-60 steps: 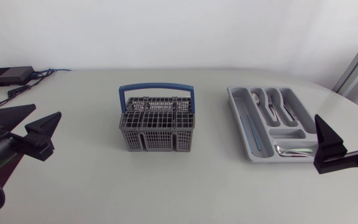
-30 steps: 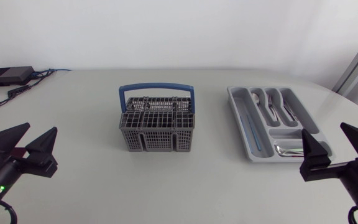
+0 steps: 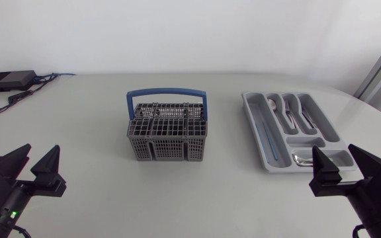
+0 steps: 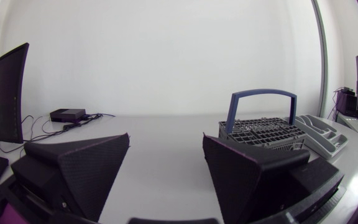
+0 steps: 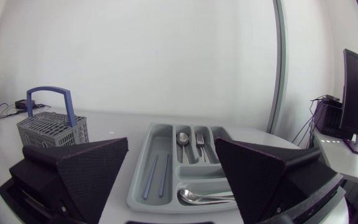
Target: Unload the cutlery basket into the drawer organizer.
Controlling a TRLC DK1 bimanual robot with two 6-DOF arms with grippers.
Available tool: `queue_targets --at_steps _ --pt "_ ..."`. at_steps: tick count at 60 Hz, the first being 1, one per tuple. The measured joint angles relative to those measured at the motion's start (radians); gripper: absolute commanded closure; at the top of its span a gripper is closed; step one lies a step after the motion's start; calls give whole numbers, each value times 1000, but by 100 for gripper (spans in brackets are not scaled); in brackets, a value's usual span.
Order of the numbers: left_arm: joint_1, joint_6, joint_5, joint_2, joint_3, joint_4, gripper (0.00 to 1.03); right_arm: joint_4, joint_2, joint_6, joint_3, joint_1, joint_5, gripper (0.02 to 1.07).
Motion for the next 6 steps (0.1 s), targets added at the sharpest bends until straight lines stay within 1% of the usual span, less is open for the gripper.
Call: queue_targets --at_steps 6 --pt "0 0 0 -2 0 0 4 0 0 3 0 0 0 6"
